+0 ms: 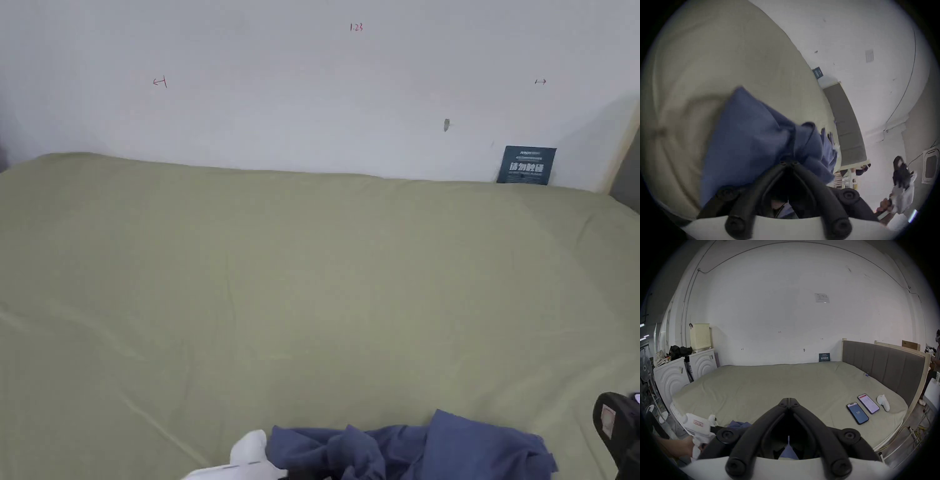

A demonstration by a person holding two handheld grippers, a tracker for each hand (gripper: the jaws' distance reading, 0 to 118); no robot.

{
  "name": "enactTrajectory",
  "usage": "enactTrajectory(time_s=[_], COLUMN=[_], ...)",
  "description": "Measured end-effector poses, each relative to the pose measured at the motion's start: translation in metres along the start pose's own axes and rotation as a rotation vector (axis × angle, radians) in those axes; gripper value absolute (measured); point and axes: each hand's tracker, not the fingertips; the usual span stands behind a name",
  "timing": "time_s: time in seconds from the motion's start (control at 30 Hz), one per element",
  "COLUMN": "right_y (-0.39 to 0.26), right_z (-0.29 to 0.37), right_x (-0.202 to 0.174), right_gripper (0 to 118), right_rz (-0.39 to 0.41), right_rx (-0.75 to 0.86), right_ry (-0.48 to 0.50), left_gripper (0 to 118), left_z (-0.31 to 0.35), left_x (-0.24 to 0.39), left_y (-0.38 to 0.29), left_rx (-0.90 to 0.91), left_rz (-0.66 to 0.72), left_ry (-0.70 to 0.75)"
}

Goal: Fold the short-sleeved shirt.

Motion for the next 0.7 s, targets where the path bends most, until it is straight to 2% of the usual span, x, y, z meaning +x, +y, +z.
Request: enactTrajectory(time_s=[0.13,0.27,0.33,0.4,0.53,0.63,0.67,0.7], right_y=[0.004,0.004,0.003,0.001,0.0,0.002,0.003,0.003], right_z=[0.008,0.01,0.01,0.01,0.008,0.005,0.005,0.005], right_x=[0.0,-0.002,-0.003,-0.003,-0.005,-0.008,-0.01,-0.011], right_gripper=[0,0,0,0,0,0,0,0], right_rz=[0.006,0.017,0.024,0.025,0.04,0.023,0.025,0.03], right_rx=[0.009,-0.005,-0.017,-0.03,-0.038,-0.038,-0.034,-0.031], right_ry=[0.007,0.014,0.01,0.013,0.007,0.024,0.032,0.038], left_gripper=[0,0,0,0,0,0,0,6], left_z=[-0.023,-0.06,-0.077,-0.075,-0.071,-0.055,-0.039,-0.02], left_x=[0.026,0.029,0.017,0.011,0.015,0.025,0.03,0.033], left_y=[-0.017,-0.037,-0.046,-0.048,-0.043,-0.026,-0.015,-0.006], left_rx=[-0.039,-0.097,-0.109,-0.038,-0.068,-0.114,-0.106,-0.081], left_rz=[-0.071,-0.051,0.01,0.085,0.028,0.11,0.079,0.016], left_ry=[-0.087,-0.145,-0.158,-0.23,-0.193,-0.175,-0.209,-0.288])
